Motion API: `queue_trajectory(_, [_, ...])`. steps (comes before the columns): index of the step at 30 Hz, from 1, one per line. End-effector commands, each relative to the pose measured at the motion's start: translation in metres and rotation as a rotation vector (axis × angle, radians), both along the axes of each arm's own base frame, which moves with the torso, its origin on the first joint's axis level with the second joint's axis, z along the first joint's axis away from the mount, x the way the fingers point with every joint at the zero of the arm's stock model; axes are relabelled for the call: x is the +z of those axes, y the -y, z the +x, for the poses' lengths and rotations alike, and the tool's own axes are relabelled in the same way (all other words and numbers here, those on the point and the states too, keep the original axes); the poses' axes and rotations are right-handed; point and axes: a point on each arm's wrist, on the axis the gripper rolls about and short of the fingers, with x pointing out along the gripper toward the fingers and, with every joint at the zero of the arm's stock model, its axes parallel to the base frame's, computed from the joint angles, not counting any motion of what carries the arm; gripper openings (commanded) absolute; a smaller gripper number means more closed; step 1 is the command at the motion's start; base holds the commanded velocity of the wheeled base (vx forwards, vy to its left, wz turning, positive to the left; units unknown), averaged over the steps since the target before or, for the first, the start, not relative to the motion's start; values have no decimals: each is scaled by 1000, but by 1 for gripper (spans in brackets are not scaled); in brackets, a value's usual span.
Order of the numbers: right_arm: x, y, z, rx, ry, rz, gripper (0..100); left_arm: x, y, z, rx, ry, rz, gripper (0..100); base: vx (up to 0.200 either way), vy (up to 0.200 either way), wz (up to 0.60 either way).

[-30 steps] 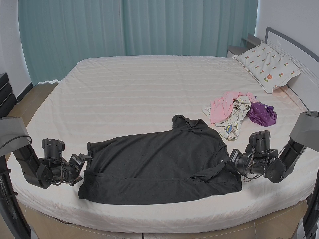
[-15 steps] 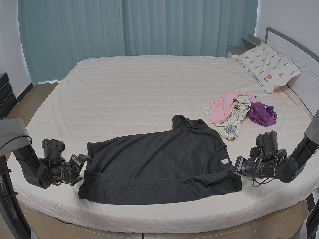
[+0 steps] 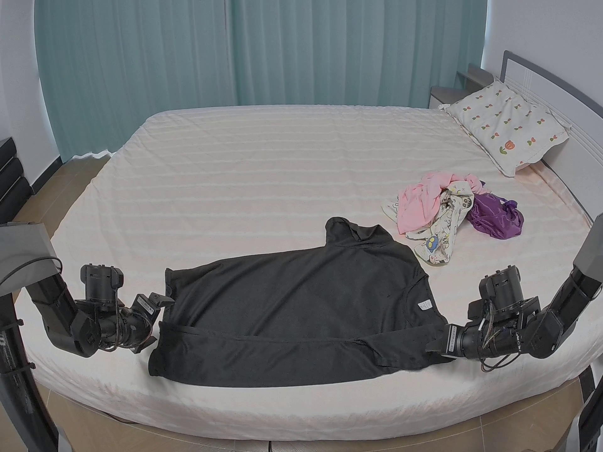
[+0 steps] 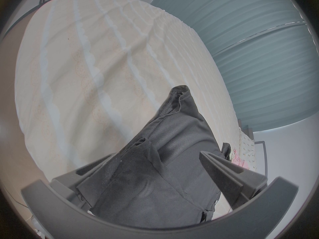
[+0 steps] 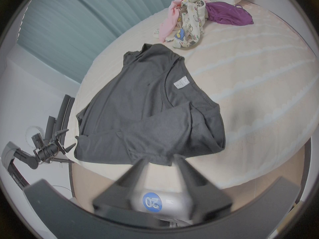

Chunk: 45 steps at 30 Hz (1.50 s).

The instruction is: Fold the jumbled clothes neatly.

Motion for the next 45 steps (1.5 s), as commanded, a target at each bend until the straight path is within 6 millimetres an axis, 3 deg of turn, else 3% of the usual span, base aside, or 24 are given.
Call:
queue_trajectory(1, [-6, 0, -6, 22, -27, -19, 100, -1, 0, 0, 1, -1, -1, 100, 0, 0, 0])
queue_trajectory(8, [-7, 4, 5, -13, -9, -4, 100, -1, 0, 0, 0, -2, 0, 100, 0, 0, 0])
queue_trajectory(13, [-16, 11, 26, -57, -16, 51, 100, -1, 0, 0, 0, -2, 0, 100, 0, 0, 0])
queue_trajectory(21, [-34, 16, 43, -78, 22, 177, 100, -1, 0, 0, 0, -2, 0, 100, 0, 0, 0])
queue_trajectory(38, [-49, 21, 53, -89, 60, 197, 100, -2, 0, 0, 0, -4, -1, 100, 0, 0, 0])
queue_trajectory(39, [-50, 21, 53, -83, 68, 205, 0, -2, 0, 0, 0, -4, -1, 100, 0, 0, 0])
queue_trajectory(45, [-58, 26, 57, -96, 86, 208, 0, -2, 0, 0, -1, -4, 0, 100, 0, 0, 0])
